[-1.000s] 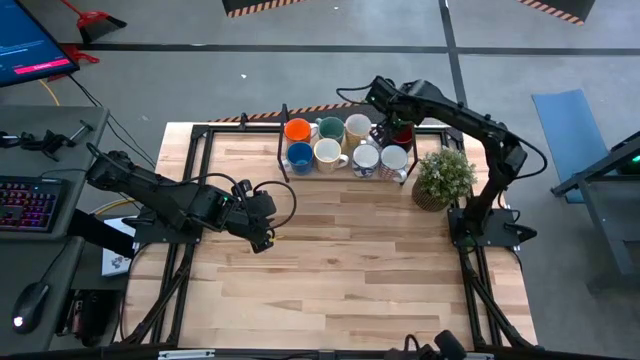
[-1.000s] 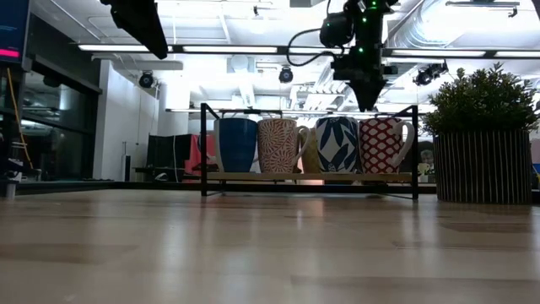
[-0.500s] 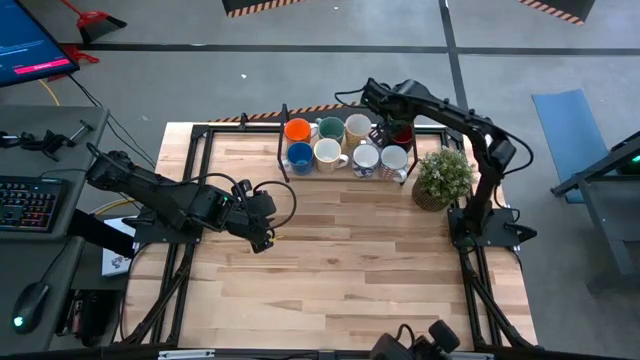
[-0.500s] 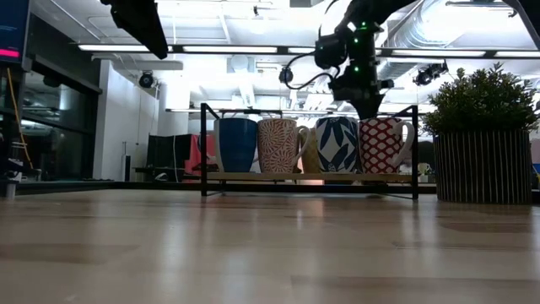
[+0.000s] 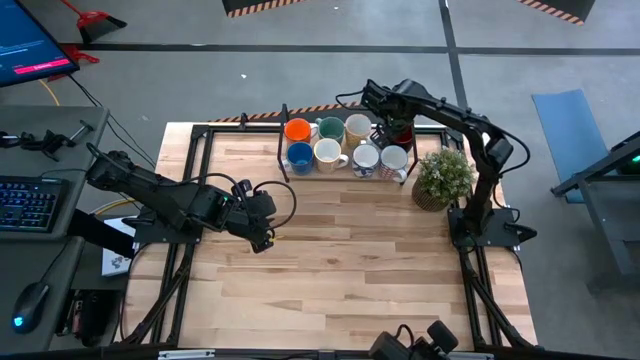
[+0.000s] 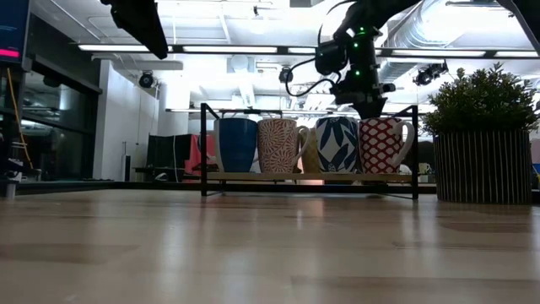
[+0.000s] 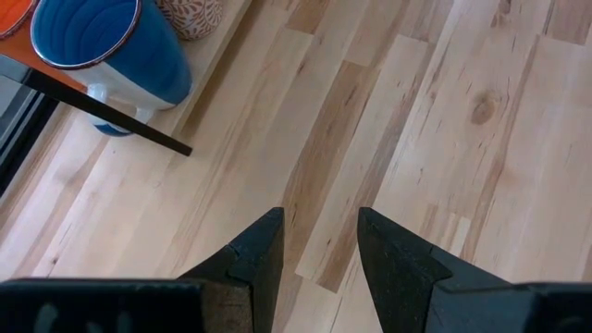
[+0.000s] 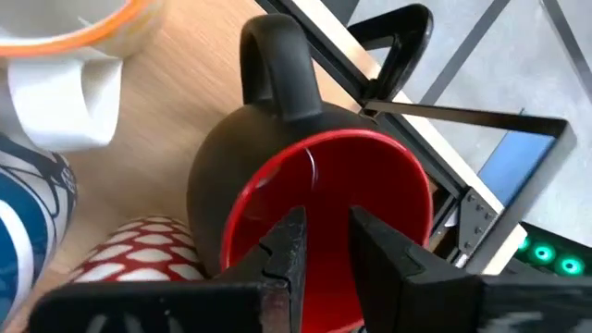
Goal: Place coffee mugs
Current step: Adjust the mugs on the shelf
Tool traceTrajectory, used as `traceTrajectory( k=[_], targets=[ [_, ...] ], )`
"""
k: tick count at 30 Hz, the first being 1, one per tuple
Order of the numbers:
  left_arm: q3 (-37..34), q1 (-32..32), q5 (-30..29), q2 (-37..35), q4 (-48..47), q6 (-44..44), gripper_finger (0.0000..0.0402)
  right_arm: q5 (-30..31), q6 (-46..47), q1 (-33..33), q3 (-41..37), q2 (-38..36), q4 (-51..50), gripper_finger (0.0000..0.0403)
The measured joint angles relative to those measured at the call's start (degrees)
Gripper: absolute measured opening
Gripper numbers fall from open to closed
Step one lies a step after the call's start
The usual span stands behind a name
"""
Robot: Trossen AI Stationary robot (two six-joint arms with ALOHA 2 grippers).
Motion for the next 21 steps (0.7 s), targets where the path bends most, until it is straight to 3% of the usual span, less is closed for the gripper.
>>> traceTrajectory(
  k=[21],
  targets=[
    [0.00, 0.00, -0.07, 0.02, 0.04, -0.01, 0.0129, -5.36, -1.29, 0.03, -0.02, 0.93, 2.49, 0.0060]
  ],
)
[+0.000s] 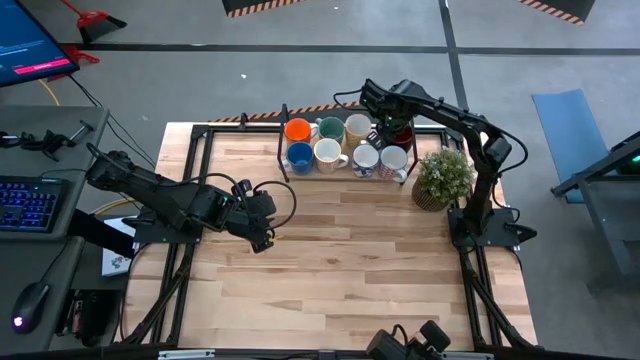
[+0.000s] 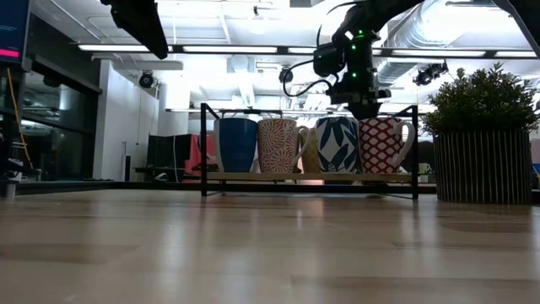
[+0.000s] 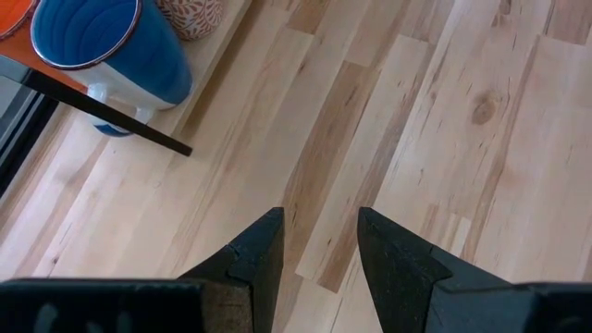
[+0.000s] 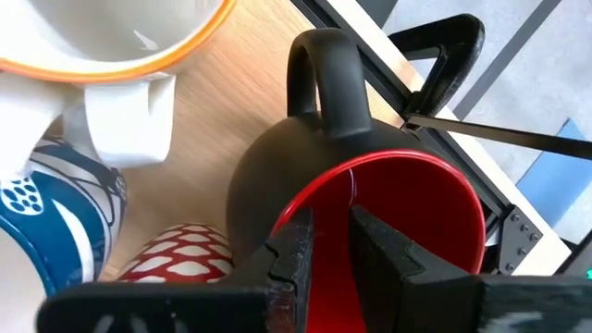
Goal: Place coffee mugs
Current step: Adjust the mugs on the shelf
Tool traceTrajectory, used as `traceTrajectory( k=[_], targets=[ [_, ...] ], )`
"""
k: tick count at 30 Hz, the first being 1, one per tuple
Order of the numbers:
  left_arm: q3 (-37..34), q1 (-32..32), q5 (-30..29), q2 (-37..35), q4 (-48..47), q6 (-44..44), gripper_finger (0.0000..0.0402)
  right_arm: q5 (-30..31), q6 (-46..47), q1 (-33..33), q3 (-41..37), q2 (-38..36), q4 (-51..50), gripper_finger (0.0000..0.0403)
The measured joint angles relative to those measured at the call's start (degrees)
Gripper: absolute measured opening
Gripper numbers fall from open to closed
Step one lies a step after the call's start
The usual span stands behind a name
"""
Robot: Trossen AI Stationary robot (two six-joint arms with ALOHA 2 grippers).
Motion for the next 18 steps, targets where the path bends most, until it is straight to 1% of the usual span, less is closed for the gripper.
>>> traceTrajectory(
  k=[18],
  targets=[
    [0.00, 0.00, 0.04, 0.00, 0.00, 0.00, 0.0129, -0.44, -0.20, 0.01, 0.00, 0.00, 2.41, 0.0060]
  ],
)
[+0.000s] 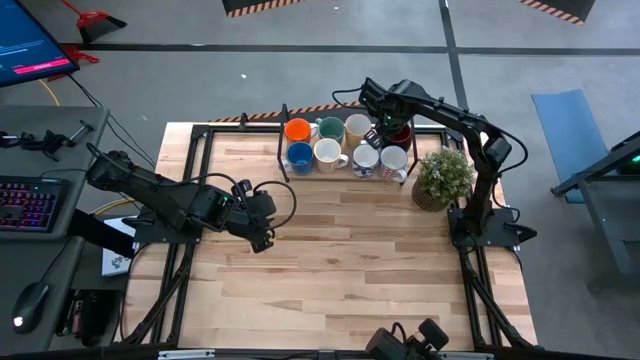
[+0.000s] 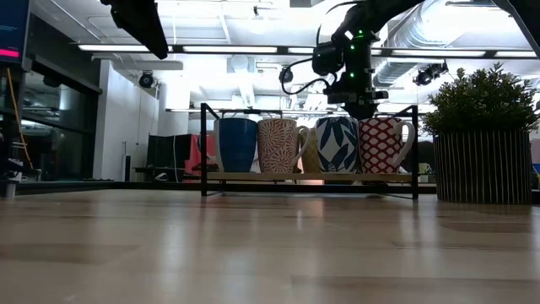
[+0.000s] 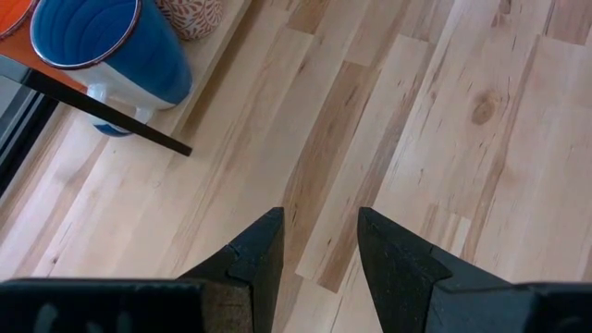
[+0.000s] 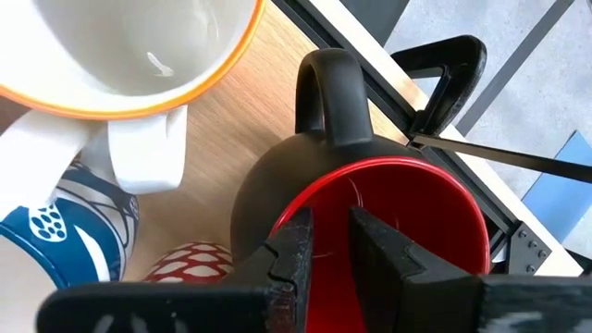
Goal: Place coffee mugs
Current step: Adjust the mugs on the shelf
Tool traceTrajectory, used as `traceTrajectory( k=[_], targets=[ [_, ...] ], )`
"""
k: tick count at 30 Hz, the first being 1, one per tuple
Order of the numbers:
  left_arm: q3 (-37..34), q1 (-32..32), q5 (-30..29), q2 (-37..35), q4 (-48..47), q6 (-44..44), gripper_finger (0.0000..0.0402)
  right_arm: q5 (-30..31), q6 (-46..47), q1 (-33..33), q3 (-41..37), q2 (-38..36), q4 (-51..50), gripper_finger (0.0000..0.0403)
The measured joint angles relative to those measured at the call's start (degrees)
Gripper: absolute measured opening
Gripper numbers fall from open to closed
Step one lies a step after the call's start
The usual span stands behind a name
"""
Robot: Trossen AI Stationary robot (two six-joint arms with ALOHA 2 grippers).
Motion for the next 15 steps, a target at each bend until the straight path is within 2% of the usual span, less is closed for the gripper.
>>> traceTrajectory(
  k=[7, 15],
  targets=[
    [0.00, 0.01, 0.00, 0.00, -0.01, 0.00, 0.0129, -0.05, 0.05, 0.00, 0.00, -0.02, -0.02, 0.0060],
    [0.00, 0.02, 0.00, 0.00, -0.01, 0.00, 0.0129, 2.58, 1.51, 0.00, 0.00, -0.04, -0.13, 0.0060]
  ],
)
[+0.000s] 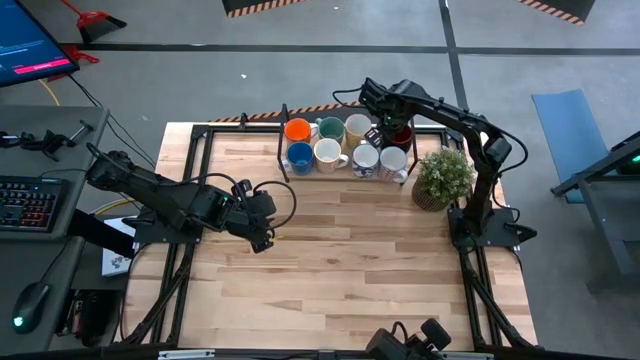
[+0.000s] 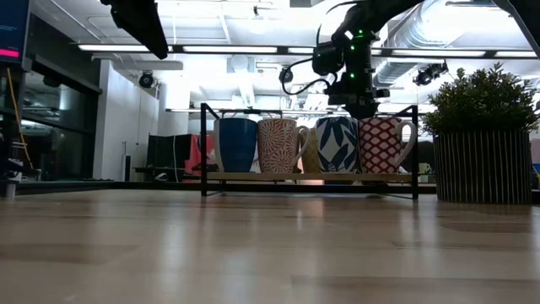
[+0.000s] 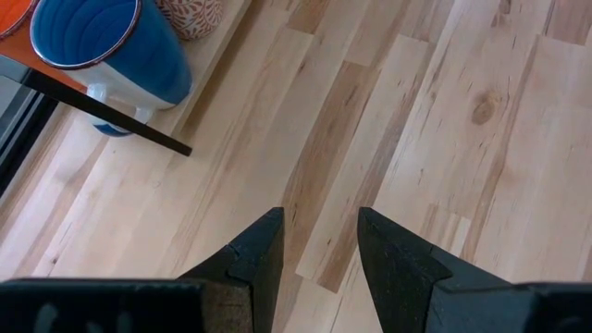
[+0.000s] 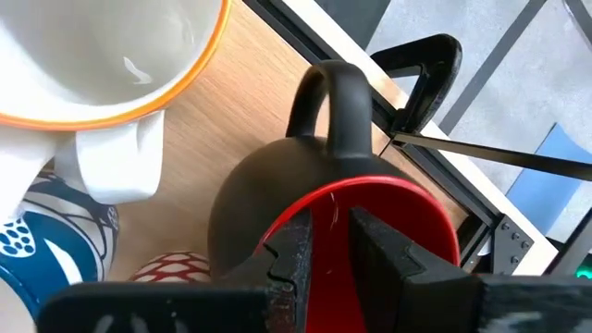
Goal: Place coffee mugs
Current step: Adjust the mugs on the shelf
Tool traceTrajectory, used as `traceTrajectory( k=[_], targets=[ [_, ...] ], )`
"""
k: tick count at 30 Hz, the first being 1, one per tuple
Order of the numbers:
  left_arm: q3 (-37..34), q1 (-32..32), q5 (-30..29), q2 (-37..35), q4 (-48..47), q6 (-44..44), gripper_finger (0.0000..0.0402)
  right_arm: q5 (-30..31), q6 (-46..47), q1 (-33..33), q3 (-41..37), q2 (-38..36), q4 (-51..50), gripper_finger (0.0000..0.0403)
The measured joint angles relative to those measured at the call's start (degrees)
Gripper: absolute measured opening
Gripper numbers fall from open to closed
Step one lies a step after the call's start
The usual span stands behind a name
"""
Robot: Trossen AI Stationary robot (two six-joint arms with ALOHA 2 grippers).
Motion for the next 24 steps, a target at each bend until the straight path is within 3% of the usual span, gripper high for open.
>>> traceTrajectory(
  k=[24],
  targets=[
    [0.00, 0.00, -1.29, 0.00, -0.01, 0.01, 0.0129, 2.03, 0.00, 0.15, 2.21, -0.04, -4.80, 0.0059]
  ],
)
